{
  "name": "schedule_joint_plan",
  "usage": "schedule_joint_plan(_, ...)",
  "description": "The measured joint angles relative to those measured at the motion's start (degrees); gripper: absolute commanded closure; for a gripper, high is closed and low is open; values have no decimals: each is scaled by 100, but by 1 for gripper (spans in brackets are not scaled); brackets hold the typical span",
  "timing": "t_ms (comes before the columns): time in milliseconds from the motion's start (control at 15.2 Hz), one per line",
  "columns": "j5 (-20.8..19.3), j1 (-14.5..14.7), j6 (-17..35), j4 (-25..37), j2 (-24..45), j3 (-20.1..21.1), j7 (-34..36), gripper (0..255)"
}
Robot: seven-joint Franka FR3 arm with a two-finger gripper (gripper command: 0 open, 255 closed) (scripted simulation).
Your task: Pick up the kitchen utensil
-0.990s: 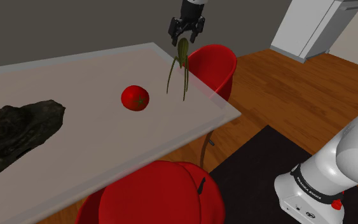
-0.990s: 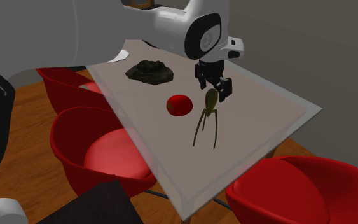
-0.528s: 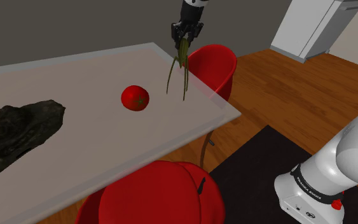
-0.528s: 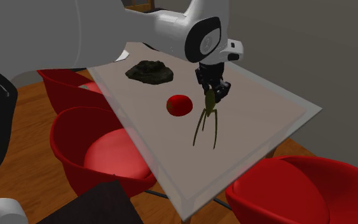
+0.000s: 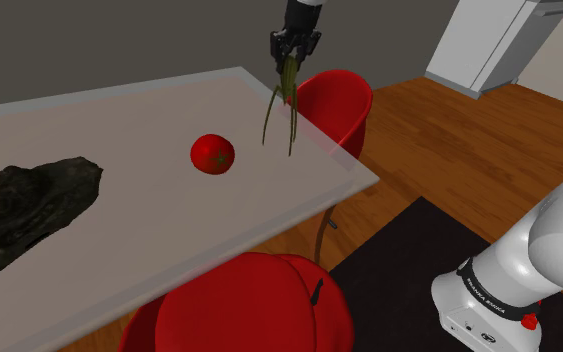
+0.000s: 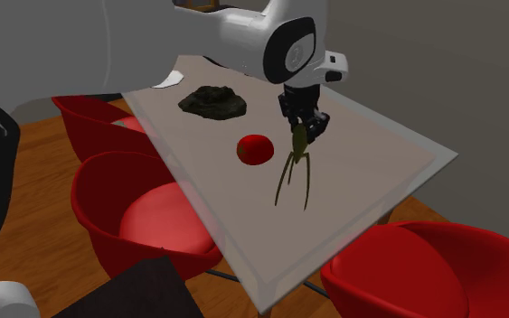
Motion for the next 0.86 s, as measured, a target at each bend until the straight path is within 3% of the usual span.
schedule_joint_plan(858,10,17,-977,978,0,14,-10,255)
